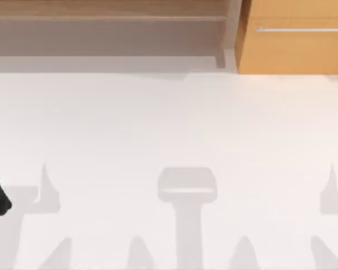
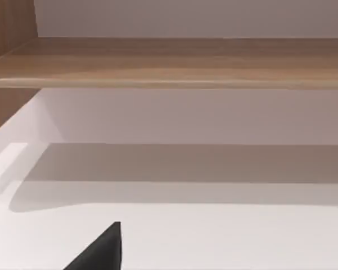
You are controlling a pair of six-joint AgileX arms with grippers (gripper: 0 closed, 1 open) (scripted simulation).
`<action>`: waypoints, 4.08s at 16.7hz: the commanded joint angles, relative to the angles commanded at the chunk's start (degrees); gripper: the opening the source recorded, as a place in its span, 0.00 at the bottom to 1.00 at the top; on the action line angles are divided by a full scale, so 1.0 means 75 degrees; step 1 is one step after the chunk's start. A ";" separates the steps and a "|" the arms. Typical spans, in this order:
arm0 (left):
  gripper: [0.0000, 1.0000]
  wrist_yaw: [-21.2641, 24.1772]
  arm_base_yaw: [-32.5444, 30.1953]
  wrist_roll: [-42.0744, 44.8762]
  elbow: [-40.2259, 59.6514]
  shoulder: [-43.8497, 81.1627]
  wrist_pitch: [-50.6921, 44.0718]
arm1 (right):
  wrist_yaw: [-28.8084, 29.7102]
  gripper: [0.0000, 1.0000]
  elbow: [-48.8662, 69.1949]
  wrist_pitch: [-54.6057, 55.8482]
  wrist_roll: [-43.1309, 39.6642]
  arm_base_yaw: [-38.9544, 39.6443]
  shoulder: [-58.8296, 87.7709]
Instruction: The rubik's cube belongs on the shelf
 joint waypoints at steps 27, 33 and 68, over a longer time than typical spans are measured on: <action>1.00 0.0000 0.0000 0.0000 0.0000 0.0000 0.0000 | 0.1323 1.00 0.6298 0.8403 -1.0452 0.1294 1.4858; 1.00 0.0000 0.0000 0.0000 0.0000 0.0000 0.0000 | 0.1610 1.00 0.7181 0.9757 -1.1851 0.1346 1.6965; 1.00 0.0000 0.0000 0.0000 0.0000 0.0000 0.0000 | 0.1529 0.00 0.8107 0.9314 -1.1906 0.1252 1.7437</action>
